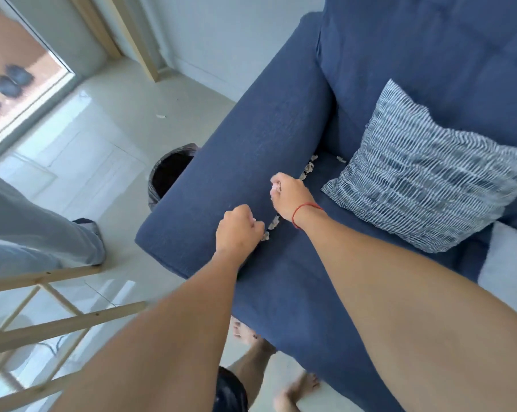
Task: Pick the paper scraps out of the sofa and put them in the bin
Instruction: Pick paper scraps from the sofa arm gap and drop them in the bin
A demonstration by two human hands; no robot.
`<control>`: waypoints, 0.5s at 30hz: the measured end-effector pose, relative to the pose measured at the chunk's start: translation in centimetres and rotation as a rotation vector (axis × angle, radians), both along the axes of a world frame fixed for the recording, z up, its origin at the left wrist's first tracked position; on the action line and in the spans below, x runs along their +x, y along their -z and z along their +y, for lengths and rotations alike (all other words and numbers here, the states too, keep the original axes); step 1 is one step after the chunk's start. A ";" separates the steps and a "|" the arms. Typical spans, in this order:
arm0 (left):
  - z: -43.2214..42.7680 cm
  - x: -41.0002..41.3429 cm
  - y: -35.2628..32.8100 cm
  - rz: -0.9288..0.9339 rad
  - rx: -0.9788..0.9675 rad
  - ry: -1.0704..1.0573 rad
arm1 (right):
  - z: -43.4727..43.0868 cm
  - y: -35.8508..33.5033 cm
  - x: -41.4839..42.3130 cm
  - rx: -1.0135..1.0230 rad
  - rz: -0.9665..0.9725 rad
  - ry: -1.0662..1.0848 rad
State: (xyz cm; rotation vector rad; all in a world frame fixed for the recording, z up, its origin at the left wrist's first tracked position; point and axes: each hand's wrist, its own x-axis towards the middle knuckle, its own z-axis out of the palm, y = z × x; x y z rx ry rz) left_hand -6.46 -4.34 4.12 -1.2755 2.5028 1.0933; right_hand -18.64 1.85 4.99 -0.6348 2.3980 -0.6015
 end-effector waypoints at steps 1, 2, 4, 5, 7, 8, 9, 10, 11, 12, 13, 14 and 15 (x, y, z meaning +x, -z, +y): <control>-1.1 -0.7 -0.7 0.032 -0.019 -0.015 | -1.2 -0.9 -0.7 -0.027 0.012 0.011; -2.3 -1.5 -1.1 0.065 -0.031 -0.030 | -2.5 -1.6 -1.2 -0.055 0.019 0.019; -5.3 -2.6 -1.3 0.126 -0.050 -0.077 | -5.4 -2.4 -2.2 -0.115 0.011 0.044; -6.9 -2.9 -1.3 0.155 -0.060 -0.104 | -6.8 -2.4 -2.4 -0.151 -0.004 0.064; -10.5 -3.9 -1.0 0.208 -0.079 -0.159 | -9.9 -1.9 -2.9 -0.208 -0.040 0.097; -12.4 -4.1 -0.9 0.217 -0.083 -0.197 | -11.6 -1.5 -3.0 -0.221 -0.061 0.097; -14.2 -4.1 -0.5 0.210 -0.078 -0.229 | -13.2 -0.8 -2.9 -0.233 -0.078 0.102; -15.9 -4.1 -0.1 0.203 -0.062 -0.240 | -14.8 -0.1 -2.9 -0.244 -0.086 0.107; -17.6 -4.1 0.5 0.192 -0.041 -0.247 | -16.4 0.6 -3.0 -0.251 -0.088 0.107; -19.2 -4.2 1.0 0.185 -0.031 -0.260 | -18.1 1.2 -3.2 -0.248 -0.097 0.104; -20.8 -4.3 1.8 0.179 -0.038 -0.283 | -19.6 1.8 -3.3 -0.250 -0.108 0.097; -22.2 -4.2 2.4 0.169 -0.052 -0.309 | -21.2 2.3 -3.4 -0.251 -0.118 0.092; -23.5 -4.2 3.0 0.152 -0.065 -0.330 | -22.7 2.7 -3.4 -0.253 -0.131 0.086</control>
